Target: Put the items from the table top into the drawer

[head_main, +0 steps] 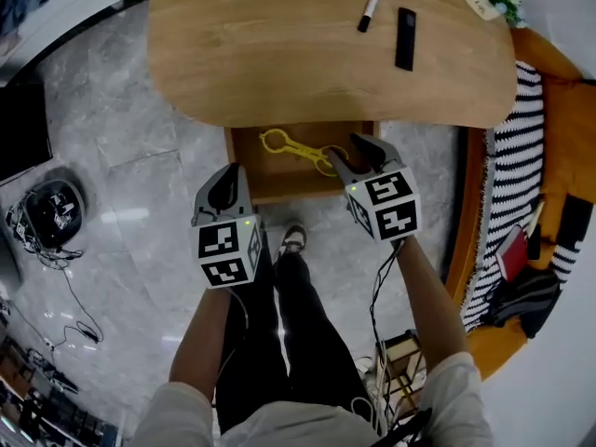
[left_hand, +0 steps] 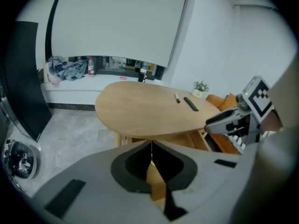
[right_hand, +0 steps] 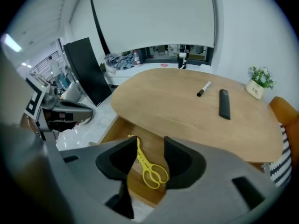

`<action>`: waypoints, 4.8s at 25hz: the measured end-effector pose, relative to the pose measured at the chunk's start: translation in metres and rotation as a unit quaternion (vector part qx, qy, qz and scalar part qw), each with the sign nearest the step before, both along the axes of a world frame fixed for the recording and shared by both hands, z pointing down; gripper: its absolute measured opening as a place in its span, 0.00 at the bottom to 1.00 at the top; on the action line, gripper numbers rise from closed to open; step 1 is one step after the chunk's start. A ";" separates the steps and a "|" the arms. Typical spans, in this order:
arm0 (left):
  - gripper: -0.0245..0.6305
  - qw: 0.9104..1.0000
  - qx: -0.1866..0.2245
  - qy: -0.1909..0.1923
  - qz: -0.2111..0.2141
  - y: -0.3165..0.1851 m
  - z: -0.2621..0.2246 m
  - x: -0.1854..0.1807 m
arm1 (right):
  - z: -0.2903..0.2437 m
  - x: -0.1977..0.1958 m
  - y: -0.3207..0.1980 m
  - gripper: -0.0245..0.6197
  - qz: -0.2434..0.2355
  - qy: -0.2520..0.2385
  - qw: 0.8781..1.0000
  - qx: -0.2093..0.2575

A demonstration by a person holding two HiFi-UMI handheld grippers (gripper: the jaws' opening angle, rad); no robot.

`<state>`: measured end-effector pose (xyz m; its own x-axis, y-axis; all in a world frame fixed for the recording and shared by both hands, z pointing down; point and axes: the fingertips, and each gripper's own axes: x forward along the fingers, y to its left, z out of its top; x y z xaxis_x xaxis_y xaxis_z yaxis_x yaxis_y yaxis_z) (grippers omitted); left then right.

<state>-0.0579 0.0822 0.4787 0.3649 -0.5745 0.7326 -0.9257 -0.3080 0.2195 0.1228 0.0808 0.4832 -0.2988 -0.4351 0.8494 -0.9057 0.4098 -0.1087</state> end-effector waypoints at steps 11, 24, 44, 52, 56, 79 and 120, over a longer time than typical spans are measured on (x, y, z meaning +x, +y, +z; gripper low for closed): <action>0.05 0.997 0.019 -0.008 0.070 -0.089 -0.013 0.026 | -0.007 0.049 -0.072 0.30 0.145 -0.011 0.989 0.017; 0.05 0.991 0.050 -0.001 0.124 -0.215 -0.009 0.052 | 0.009 0.086 -0.169 0.30 0.246 0.009 0.969 0.030; 0.05 0.992 0.045 0.034 0.109 -0.294 0.013 0.053 | 0.035 0.121 -0.264 0.30 0.296 0.076 0.952 0.034; 0.05 0.993 0.043 0.045 0.101 -0.293 0.010 0.047 | 0.052 0.127 -0.270 0.28 0.325 0.068 0.943 0.015; 0.05 0.993 0.045 0.038 0.102 -0.294 0.011 0.042 | 0.055 0.127 -0.270 0.24 0.340 0.048 0.939 0.005; 0.05 0.997 0.034 0.025 0.072 -0.237 0.003 0.018 | 0.027 0.112 -0.227 0.13 0.320 0.041 0.946 0.017; 0.05 0.998 -0.035 0.013 -0.051 0.047 0.018 -0.019 | 0.025 -0.018 0.063 0.13 -0.027 0.022 0.998 -0.061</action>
